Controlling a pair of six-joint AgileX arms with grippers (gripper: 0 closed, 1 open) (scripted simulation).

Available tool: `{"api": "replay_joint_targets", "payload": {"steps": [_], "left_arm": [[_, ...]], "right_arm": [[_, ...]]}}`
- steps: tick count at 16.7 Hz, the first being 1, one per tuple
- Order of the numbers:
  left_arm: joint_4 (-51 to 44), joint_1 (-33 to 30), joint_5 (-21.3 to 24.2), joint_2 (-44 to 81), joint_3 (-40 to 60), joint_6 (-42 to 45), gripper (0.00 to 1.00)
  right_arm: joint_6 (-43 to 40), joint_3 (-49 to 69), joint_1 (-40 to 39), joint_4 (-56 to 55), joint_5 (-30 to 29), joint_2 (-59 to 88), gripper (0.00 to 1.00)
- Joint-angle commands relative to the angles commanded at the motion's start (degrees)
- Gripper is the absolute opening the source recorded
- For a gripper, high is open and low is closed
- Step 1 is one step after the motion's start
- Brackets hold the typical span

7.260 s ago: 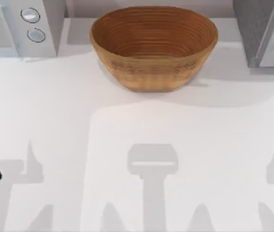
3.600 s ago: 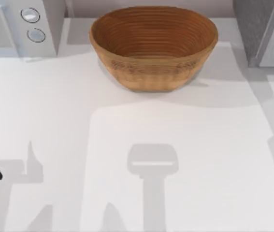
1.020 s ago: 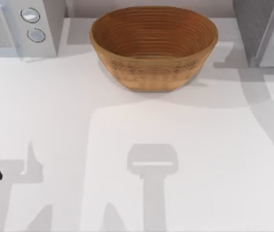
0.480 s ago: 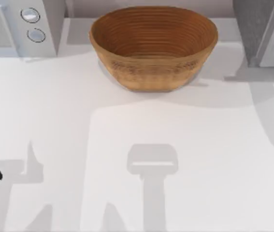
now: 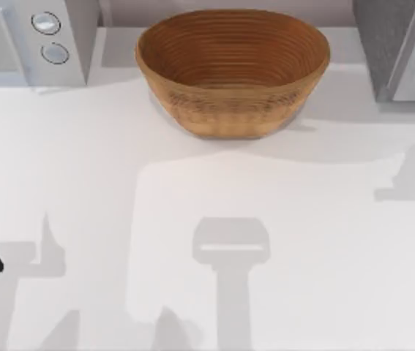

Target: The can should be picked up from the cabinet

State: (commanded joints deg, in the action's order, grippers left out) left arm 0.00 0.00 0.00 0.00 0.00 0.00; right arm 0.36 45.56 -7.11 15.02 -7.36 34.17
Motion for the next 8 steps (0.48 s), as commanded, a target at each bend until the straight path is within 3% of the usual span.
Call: {"api": "replay_joint_targets", "payload": {"steps": [4, 8], "left_arm": [[0.0, 0.0, 0.0, 0.0, 0.0, 0.0, 1.0], [0.0, 0.0, 0.0, 0.0, 0.0, 0.0, 1.0]], "right_arm": [[-0.17, -23.53, 3.2, -6.83, 3.46, -15.69, 0.0], [-0.29, -39.39, 5.83, -12.37, 6.11, -28.29, 0.0]]}}
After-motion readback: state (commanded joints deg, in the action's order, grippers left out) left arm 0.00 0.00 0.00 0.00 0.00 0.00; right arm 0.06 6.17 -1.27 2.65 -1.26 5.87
